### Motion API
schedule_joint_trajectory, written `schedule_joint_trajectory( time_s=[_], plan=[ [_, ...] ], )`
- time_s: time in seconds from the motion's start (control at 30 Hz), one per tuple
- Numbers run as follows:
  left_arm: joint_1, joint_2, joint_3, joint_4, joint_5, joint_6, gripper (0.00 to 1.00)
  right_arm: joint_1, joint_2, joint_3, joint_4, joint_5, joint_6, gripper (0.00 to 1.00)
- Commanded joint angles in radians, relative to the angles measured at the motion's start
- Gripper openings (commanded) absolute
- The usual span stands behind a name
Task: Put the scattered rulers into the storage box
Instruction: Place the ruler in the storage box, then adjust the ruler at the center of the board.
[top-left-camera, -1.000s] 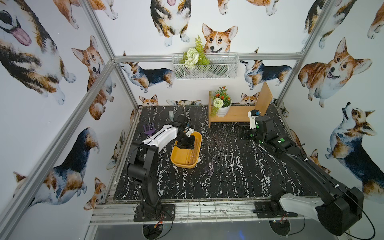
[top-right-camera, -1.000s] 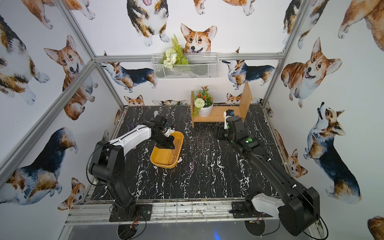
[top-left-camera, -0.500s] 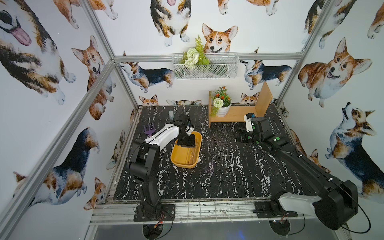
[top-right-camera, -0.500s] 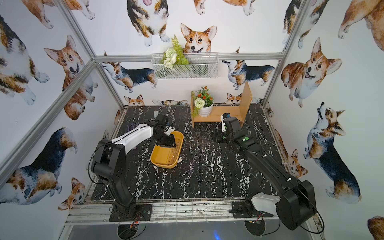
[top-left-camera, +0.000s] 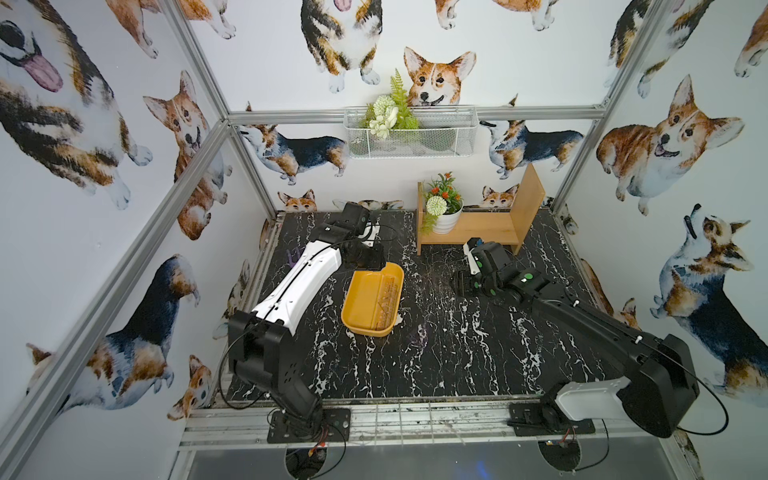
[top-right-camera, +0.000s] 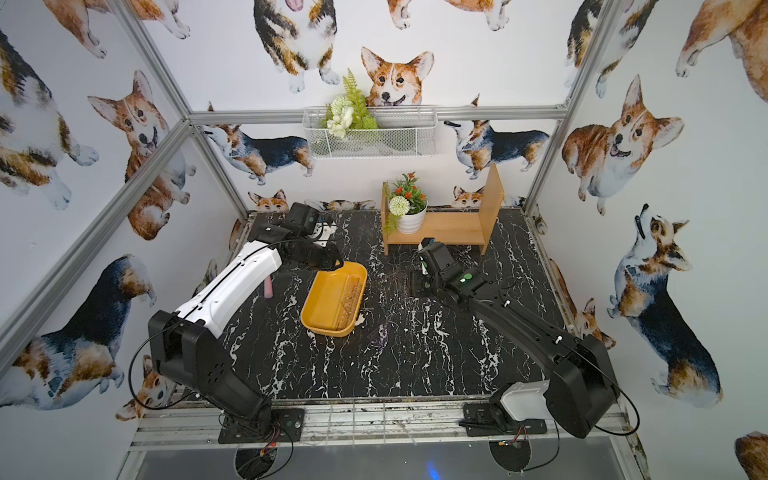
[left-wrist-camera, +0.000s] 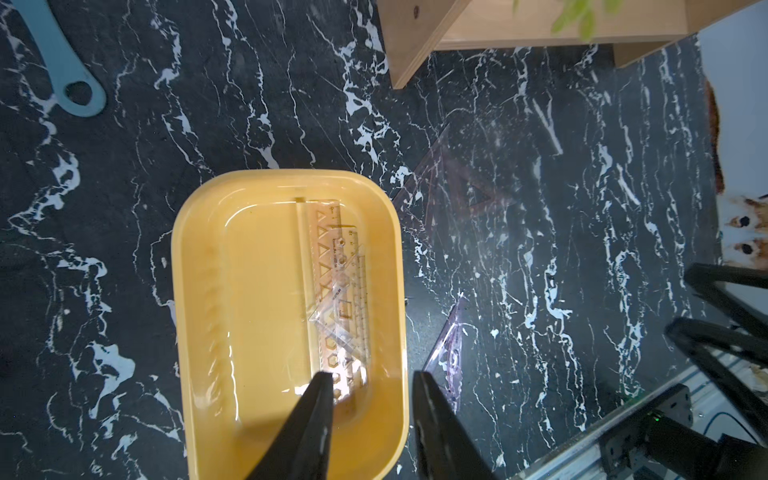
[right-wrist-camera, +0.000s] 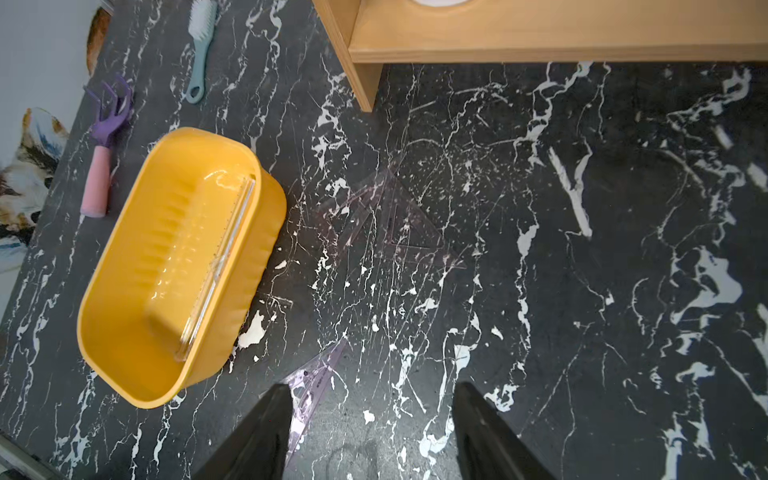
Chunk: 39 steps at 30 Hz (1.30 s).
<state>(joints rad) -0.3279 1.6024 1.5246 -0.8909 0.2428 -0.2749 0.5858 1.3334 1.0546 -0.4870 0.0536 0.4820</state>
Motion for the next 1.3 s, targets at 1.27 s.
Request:
schedule_joint_trajectory(
  time_s=[1.27],
  plan=[
    [0.004,-0.433,-0.534,0.302,0.024,-0.267,0.39,0.397,0.458,0.121,-0.122,0.185,0.279,0.67]
  ],
)
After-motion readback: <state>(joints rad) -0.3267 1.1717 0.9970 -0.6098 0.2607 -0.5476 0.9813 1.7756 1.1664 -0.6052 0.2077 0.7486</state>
